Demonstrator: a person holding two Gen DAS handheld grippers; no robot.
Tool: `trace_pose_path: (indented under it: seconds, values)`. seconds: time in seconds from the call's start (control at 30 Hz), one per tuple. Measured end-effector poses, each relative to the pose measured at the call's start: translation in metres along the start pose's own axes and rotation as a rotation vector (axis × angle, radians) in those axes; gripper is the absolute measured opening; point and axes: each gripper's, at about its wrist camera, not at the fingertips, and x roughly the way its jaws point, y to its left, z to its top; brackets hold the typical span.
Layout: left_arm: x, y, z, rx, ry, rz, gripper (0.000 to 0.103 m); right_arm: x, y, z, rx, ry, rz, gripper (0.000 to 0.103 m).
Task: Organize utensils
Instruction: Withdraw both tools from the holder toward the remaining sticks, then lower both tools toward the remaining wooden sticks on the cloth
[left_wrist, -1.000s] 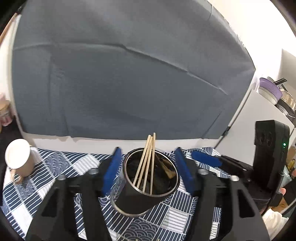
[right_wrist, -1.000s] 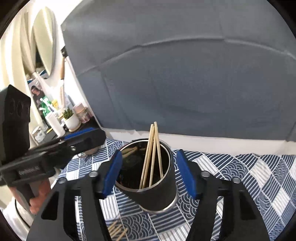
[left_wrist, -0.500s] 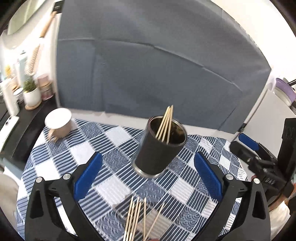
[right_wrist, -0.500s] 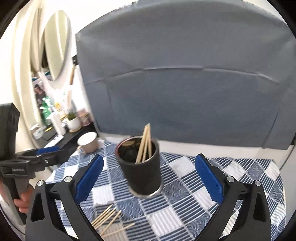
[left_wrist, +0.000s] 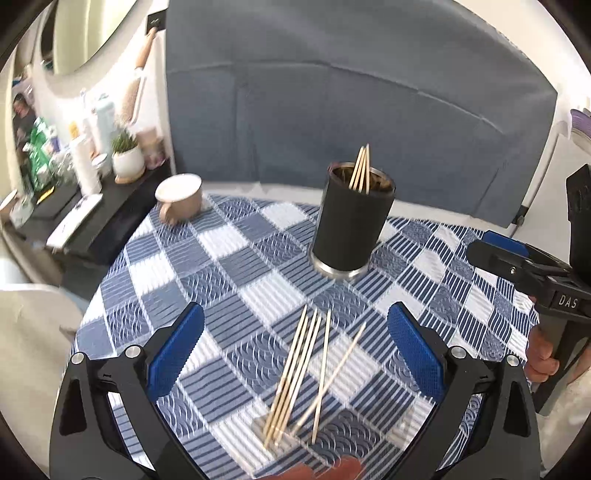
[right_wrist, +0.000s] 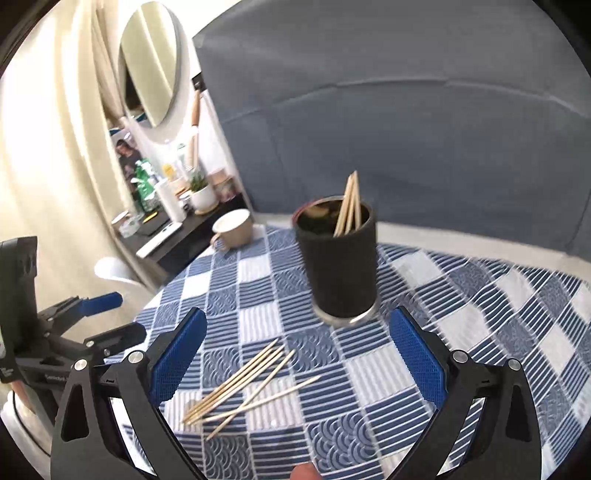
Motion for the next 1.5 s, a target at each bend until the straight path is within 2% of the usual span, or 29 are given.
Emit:
trace_pose_path:
  seconds: [0.17,0.3,0.4,0.47,0.53,0.8,1.1,1.37,1.5]
  values:
    - [0.001,0.006,-0.032,-0.011,0.062,-0.009,0.097,0.013,0.003,-0.029,0.020,0.085,0.038,0.095]
    - [0.012,0.017,-0.042,-0.037,0.083,-0.009,0.097,0.020,0.004,-0.047,0.046,0.116,-0.015,0.095]
    - [0.026,0.028,-0.043,-0.050,0.103,-0.022,0.097,0.033,0.002,-0.056,0.079,0.186,-0.034,0.095]
    - [0.039,0.032,-0.042,-0.020,0.141,-0.040,0.097,0.047,-0.001,-0.060,0.107,0.261,-0.042,0.095]
    - [0.053,0.036,-0.041,0.009,0.193,-0.062,0.097,0.058,-0.006,-0.065,0.149,0.309,-0.095,0.095]
    - [0.108,0.050,-0.038,0.116,0.339,-0.118,0.097,0.096,-0.007,-0.085,0.281,0.418,-0.225,0.095]
    - [0.161,0.055,-0.030,0.230,0.444,-0.173,0.097,0.127,-0.006,-0.096,0.379,0.462,-0.344,0.095]
    - [0.186,0.045,-0.032,0.344,0.498,-0.178,0.097,0.142,-0.007,-0.104,0.446,0.479,-0.431,0.095]
    - [0.195,0.045,-0.036,0.365,0.508,-0.157,0.097,0.147,-0.005,-0.109,0.456,0.483,-0.470,0.095]
